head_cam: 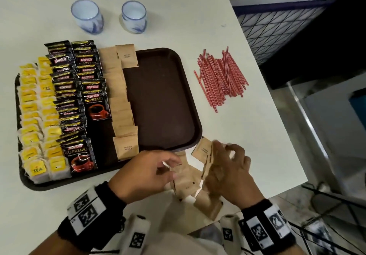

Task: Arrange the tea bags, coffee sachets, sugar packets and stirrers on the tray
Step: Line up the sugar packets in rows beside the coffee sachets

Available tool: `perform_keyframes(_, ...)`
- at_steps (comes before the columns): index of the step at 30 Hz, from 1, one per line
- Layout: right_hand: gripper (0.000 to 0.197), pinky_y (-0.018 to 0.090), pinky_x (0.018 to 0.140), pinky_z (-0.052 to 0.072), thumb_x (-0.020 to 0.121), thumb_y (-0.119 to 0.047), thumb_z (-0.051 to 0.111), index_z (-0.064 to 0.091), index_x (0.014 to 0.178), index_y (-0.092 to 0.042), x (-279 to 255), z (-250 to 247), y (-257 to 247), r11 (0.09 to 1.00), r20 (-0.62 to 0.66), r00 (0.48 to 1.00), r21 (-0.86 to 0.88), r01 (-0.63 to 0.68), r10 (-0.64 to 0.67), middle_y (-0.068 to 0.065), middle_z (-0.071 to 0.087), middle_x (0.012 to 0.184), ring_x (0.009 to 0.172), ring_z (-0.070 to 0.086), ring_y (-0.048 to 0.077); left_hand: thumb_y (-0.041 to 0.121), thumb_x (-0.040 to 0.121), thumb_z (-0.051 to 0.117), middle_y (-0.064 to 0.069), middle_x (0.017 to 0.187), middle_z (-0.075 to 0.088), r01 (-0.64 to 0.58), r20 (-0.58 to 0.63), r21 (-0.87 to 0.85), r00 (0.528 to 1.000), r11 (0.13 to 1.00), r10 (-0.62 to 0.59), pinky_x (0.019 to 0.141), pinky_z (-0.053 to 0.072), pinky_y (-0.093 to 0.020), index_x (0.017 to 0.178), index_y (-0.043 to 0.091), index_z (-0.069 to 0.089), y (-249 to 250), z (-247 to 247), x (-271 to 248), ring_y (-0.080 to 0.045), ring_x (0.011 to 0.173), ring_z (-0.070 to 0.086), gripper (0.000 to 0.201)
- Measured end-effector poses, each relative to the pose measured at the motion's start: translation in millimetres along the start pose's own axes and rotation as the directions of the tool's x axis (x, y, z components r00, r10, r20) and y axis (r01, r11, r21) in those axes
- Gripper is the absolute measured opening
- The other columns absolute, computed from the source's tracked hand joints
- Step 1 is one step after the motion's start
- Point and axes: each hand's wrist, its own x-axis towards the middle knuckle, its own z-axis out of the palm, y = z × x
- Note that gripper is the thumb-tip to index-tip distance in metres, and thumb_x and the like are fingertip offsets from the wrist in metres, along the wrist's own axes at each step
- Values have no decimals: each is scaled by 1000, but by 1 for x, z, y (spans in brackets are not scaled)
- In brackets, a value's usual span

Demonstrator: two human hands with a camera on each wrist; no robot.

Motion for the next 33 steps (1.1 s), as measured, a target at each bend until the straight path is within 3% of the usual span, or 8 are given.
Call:
perform_keyframes(4,65,32,91,28,72,-36,57,43,135,-30,12,-1,-6,983,-55,989,-129,130,-138,3,42,132,131,28,25,40,87,73,25,103,69,17,-21,2,1000,1000,-17,76,44,-5,112,43,68,0,-2,-4,8,94,60,27)
perform_keyframes(9,98,29,84,38,63,-48,77,27,147,-41,9,-5,-3,997,-56,995,-29,77,-79,-2,20,142,122,28,24,36,89,71,24,104,68,37,-39,-6,999,999,-37,75,43,-4,113,43,66,-4,-4,-7,7,96,60,26)
perform_keyframes(12,83,26,81,29,63,-54,57,27,141,-47,12,9,1,980,-12,992,-153,125,-129,-5,34,142,128,33,26,35,89,71,22,103,68,38,-53,-27,998,999,-39,76,45,-7,112,42,67,-6,-4,-8,3,95,62,25)
perform_keyframes(15,71,24,86,26,69,-44,67,41,135,-46,16,11,-3,988,-71,989,-91,125,-132,-3,42,133,123,39,25,35,89,71,21,101,69,43,-65,-46,997,998,-46,77,50,-13,110,44,67,-8,-4,-8,0,93,64,23)
perform_keyframes(19,60,30,88,44,72,-29,80,62,128,-35,16,8,-10,989,-214,966,3,151,-146,4,47,123,104,50,29,34,89,71,22,101,69,46,-79,-65,996,997,-51,76,50,-13,111,43,68,-7,-6,-8,1,95,64,23)
perform_keyframes(23,39,39,79,57,79,-26,74,72,118,-25,21,3,-3,969,-271,952,161,188,-139,5,57,107,93,62,28,32,90,70,21,101,70,40,-89,-84,995,996,-47,76,48,-10,110,44,67,-6,-9,-9,3,97,62,23)
perform_keyframes(29,29,11,72,39,82,5,70,73,107,-7,28,-30,-1,968,-464,871,99,230,-159,5,58,94,72,58,17,29,91,70,19,101,72,35,-140,-138,989,990,-54,76,46,-7,111,39,69,-5,-16,-10,3,96,64,22)
perform_keyframes(33,24,25,71,51,87,-8,71,61,93,-29,38,-65,-29,907,-253,952,337,252,-171,-8,67,90,74,67,16,27,89,73,22,105,69,-19,-268,-206,963,978,-38,78,41,-4,114,42,66,1,-25,-1,7,102,60,29)
